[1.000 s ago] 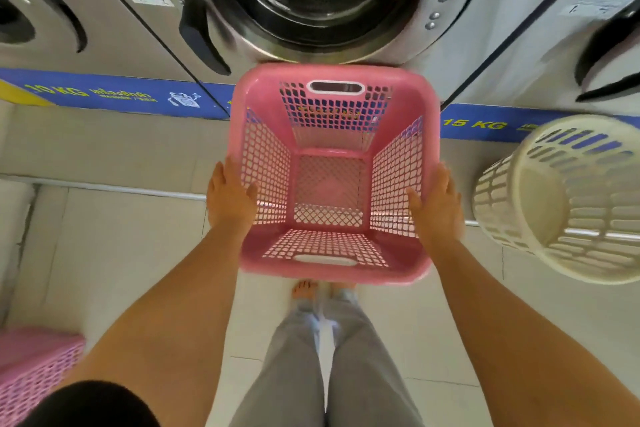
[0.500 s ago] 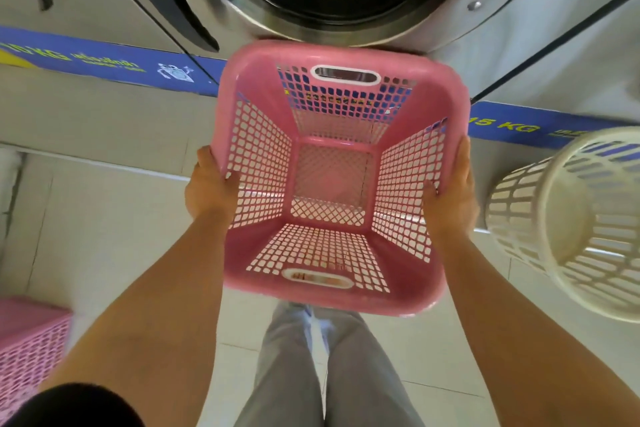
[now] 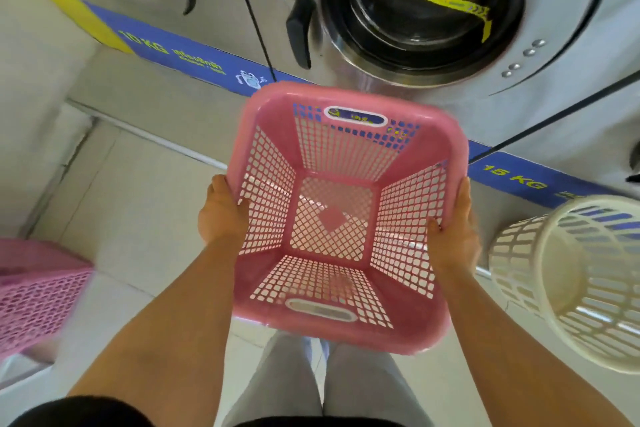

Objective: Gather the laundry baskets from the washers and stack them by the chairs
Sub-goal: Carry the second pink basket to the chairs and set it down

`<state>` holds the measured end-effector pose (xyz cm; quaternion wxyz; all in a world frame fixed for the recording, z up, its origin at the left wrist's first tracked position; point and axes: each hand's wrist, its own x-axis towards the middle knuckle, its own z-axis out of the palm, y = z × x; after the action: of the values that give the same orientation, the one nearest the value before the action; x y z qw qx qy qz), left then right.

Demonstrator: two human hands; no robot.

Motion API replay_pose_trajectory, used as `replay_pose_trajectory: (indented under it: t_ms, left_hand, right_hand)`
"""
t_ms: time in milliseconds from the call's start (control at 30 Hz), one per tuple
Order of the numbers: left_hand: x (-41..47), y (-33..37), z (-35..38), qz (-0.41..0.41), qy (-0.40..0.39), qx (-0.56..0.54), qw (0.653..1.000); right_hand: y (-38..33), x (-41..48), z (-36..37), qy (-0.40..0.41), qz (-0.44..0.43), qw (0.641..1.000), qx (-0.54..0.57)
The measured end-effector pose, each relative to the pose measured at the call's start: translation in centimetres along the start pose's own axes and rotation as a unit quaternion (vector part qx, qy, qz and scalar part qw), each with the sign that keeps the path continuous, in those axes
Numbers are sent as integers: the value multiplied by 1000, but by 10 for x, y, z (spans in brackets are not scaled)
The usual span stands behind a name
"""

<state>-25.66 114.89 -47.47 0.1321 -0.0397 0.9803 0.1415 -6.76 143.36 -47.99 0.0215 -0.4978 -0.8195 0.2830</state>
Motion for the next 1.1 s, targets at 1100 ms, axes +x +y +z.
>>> replay_pose_trajectory:
  t_ms: [1100]
  left_hand:
    - [-125, -529, -284, -281, 330, -112, 894]
  right_hand:
    - [-413, -393, 189, -116, -481, 863, 104]
